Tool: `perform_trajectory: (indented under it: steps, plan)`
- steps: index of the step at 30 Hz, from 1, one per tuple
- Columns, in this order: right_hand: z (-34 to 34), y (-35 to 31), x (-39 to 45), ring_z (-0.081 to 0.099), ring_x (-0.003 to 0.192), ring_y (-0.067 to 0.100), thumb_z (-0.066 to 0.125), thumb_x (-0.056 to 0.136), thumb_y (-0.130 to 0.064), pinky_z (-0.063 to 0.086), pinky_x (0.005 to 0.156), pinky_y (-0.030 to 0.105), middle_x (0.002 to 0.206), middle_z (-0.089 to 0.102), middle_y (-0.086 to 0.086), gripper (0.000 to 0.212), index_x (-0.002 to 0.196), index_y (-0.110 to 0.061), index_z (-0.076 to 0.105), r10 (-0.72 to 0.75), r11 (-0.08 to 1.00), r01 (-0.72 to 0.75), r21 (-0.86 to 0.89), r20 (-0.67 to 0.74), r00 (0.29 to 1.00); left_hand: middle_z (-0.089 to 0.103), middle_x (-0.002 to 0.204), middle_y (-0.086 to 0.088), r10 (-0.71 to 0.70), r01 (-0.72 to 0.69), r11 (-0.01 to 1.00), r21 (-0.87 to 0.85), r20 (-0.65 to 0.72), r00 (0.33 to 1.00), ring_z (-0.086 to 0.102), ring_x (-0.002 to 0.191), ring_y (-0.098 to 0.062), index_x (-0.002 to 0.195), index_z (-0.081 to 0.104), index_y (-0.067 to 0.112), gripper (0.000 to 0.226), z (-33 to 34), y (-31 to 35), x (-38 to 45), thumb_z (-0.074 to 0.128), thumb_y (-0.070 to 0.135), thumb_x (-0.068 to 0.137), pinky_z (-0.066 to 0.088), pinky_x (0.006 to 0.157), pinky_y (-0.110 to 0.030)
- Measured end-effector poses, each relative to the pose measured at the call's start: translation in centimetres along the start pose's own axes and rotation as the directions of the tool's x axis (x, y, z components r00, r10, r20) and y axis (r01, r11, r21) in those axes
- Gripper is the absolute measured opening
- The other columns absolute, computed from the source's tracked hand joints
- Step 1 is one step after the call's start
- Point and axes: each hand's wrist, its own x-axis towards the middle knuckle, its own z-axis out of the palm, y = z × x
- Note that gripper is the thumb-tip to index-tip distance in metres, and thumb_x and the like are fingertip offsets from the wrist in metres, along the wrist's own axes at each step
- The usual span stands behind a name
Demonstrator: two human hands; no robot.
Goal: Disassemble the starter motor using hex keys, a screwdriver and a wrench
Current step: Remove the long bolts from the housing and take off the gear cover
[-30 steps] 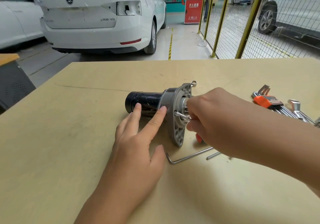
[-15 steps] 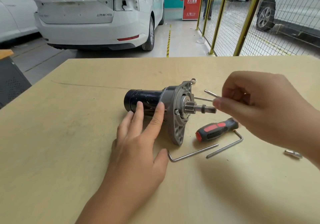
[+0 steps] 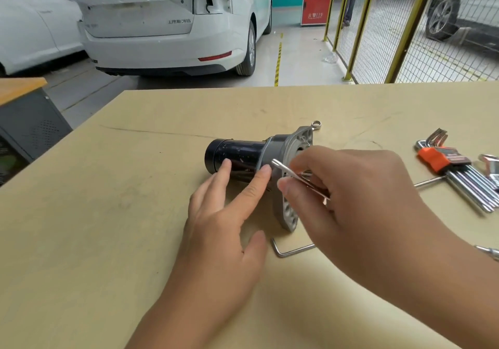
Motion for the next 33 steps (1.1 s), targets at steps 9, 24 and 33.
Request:
perform_trajectory:
  steps: [9,24,33]
  plan:
    - [0.7,-0.3,0.2,0.048,0.056,0.032,0.059,0.095,-0.011,0.044,0.049,0.044,0.064,0.053,0.002,0.007,0.092,-0.012,0.053,0.048,0.999,-0.044,-0.03,0.147,0.988,0.014,0.158,0.046,-0.023,0.026,0.962,-0.272,0.016,1.0,0.016,0.147,0.02,0.123,0.051,0.081,0.098,-0.1,-0.6,0.1,0.079,-0.002,0.079,0.037,0.073,0.007]
    - [1.2,1.1,0.1,0.037,0.056,0.01,0.057,0.1,-0.022,0.028,0.05,0.025,0.06,0.041,-0.009,0.037,0.075,-0.031,0.031,0.118,0.99,-0.125,0.065,0.107,0.987,0.022,0.164,0.031,0.011,-0.027,0.98,-0.197,-0.083,0.997,0.024,0.152,0.004,0.127,0.049,0.08,0.087,0.9,-1.1,0.2,0.082,0.016,0.078,0.03,0.094,0.006]
    - [-2.9,4.3,2.5,0.054,0.06,0.018,0.059,0.09,-0.032,0.043,0.061,0.036,0.059,0.058,0.0,0.024,0.074,-0.014,0.06,0.088,0.982,-0.072,0.175,-0.085,0.992,0.031,0.163,0.013,0.255,-0.26,0.905,0.337,0.059,0.965,0.027,0.152,-0.017,0.157,0.009,0.059,0.109,-1.1,-0.4,4.3,0.071,0.034,0.071,0.032,0.119,-0.046]
